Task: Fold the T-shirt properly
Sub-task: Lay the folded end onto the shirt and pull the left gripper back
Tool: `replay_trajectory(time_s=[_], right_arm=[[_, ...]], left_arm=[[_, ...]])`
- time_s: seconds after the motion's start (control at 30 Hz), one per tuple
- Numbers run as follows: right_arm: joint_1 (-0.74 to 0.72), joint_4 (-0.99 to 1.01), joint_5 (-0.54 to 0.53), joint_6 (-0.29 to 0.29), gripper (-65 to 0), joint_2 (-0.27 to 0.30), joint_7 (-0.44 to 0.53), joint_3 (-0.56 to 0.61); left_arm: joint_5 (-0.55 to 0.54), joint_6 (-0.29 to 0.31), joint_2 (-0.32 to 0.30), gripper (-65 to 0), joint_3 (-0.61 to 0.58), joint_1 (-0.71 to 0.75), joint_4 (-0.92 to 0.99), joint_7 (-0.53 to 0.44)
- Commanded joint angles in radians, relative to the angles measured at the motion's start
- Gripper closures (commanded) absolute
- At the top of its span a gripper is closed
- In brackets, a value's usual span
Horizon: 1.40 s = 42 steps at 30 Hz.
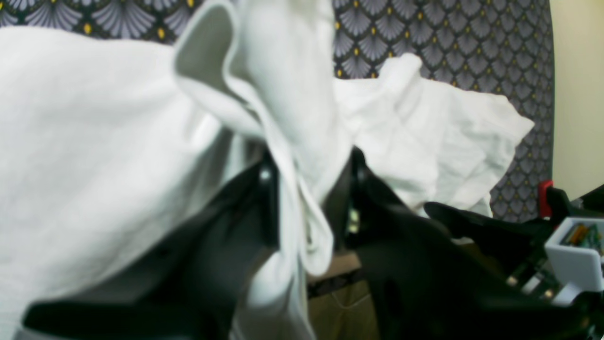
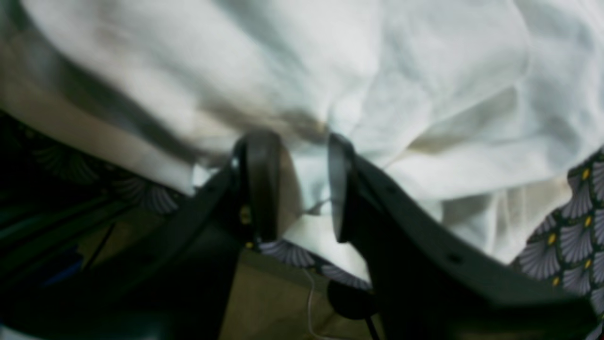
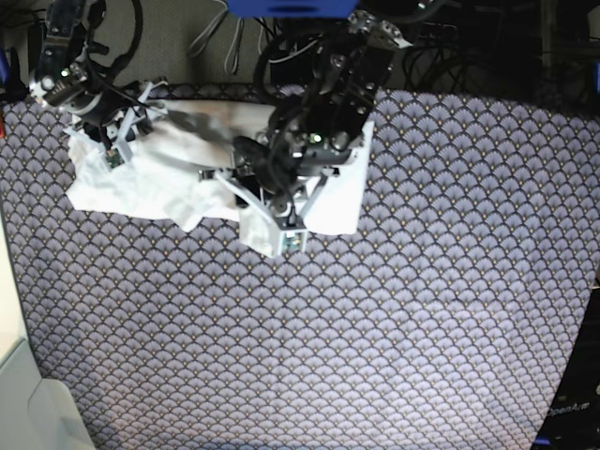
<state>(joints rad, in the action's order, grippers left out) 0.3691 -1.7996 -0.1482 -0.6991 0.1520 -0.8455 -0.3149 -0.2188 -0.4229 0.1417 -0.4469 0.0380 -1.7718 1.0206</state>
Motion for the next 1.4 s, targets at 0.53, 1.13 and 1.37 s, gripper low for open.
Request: replay_trajectory(time_s=[0.53,1.13,1.37], right_arm=[[-0.003,-0.013,0.0,0.001,-18.8,0.011,0.009,-0.003],[-0.026,-0.019,0.0,0.001,-18.8,0.011,0.009,-0.003],[-0.028,-0.073,0.0,0.001,-19.0,0.031,0.009,-0.013]], left_arm=[[-0.024,0.006,0.006,-46.6,-0.003,-0.01,-0.023,-0.013],[-0.167,0.009,-0.133,-63.4,0.024,-0.016,-0.141,-0.015],[-0.331,0.012,-0.227,-63.0,0.181,-0.014,-0.139,-0.013]])
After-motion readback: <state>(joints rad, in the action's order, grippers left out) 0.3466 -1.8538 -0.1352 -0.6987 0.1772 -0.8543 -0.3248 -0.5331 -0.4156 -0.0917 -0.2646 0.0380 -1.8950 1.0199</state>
